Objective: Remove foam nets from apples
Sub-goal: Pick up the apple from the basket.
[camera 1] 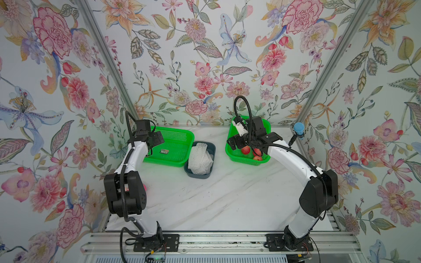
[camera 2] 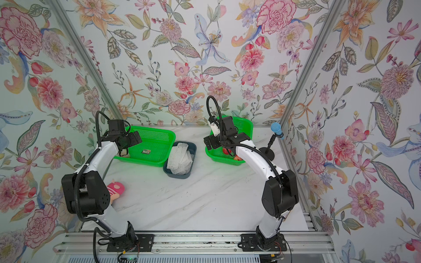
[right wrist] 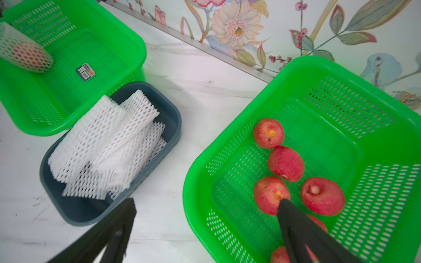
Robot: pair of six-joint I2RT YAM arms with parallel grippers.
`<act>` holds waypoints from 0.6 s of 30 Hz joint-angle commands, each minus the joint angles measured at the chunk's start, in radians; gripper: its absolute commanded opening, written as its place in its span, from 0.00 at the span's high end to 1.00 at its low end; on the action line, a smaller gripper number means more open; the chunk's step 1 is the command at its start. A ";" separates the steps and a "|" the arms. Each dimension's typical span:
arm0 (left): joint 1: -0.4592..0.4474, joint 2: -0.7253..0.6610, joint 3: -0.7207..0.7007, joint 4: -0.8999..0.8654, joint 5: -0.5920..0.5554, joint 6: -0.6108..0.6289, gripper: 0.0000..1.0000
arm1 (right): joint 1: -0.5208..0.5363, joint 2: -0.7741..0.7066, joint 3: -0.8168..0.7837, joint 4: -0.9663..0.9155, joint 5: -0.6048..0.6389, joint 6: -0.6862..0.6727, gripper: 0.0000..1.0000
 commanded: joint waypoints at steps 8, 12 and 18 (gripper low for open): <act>0.026 0.199 0.203 -0.147 -0.143 0.007 0.07 | 0.000 -0.214 -0.274 0.073 -0.095 0.078 0.01; 0.026 0.220 0.217 -0.161 -0.222 0.025 0.06 | -0.001 -0.274 -0.354 0.088 -0.111 0.100 0.01; 0.025 0.217 0.175 -0.145 -0.261 0.038 0.06 | 0.001 -0.293 -0.390 0.071 -0.133 0.120 0.01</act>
